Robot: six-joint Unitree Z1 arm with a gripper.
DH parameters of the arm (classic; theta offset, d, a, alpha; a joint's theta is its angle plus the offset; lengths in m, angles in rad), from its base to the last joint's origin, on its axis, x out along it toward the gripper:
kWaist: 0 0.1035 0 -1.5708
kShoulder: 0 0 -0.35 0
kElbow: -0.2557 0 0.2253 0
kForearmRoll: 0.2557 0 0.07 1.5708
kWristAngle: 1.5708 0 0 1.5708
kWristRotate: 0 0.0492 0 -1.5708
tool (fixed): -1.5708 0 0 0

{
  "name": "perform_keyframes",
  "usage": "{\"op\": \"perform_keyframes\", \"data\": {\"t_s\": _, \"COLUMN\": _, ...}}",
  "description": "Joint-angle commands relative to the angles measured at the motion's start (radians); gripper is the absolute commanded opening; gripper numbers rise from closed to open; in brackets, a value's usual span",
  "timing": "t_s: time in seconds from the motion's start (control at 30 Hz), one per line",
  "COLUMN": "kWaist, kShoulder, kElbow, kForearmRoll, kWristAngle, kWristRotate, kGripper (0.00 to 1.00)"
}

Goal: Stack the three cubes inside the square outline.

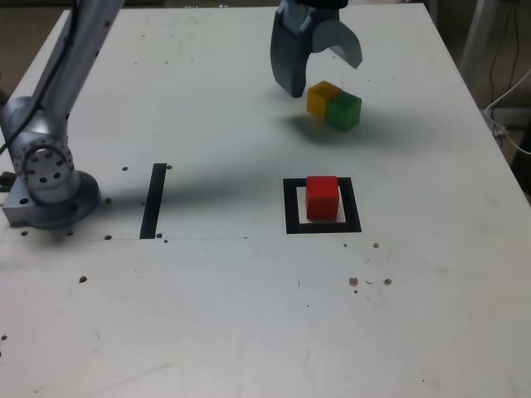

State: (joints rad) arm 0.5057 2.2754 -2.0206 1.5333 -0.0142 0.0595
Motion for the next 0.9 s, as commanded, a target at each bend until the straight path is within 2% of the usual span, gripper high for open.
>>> {"op": "perform_keyframes", "data": {"t_s": 0.0, "kWaist": 0.008, "kShoulder": 0.027, "kElbow": -0.025, "kForearmRoll": 0.017, "kWristAngle": -0.002, "kWristRotate": 0.004, "kGripper": 0.98}}
{"op": "perform_keyframes", "data": {"t_s": 0.23, "kWaist": 0.043, "kShoulder": 0.101, "kElbow": -0.109, "kForearmRoll": 0.052, "kWristAngle": -0.012, "kWristRotate": 0.019, "kGripper": 0.97}}
{"op": "perform_keyframes", "data": {"t_s": 0.57, "kWaist": 0.060, "kShoulder": 0.178, "kElbow": -0.173, "kForearmRoll": 0.087, "kWristAngle": -0.052, "kWristRotate": 0.038, "kGripper": 0.91}}
{"op": "perform_keyframes", "data": {"t_s": 0.77, "kWaist": 0.068, "kShoulder": 0.189, "kElbow": -0.185, "kForearmRoll": 0.097, "kWristAngle": -0.064, "kWristRotate": 0.039, "kGripper": 0.81}}
{"op": "perform_keyframes", "data": {"t_s": 0.87, "kWaist": 0.071, "kShoulder": 0.192, "kElbow": -0.186, "kForearmRoll": 0.101, "kWristAngle": -0.075, "kWristRotate": 0.039, "kGripper": 0.71}}
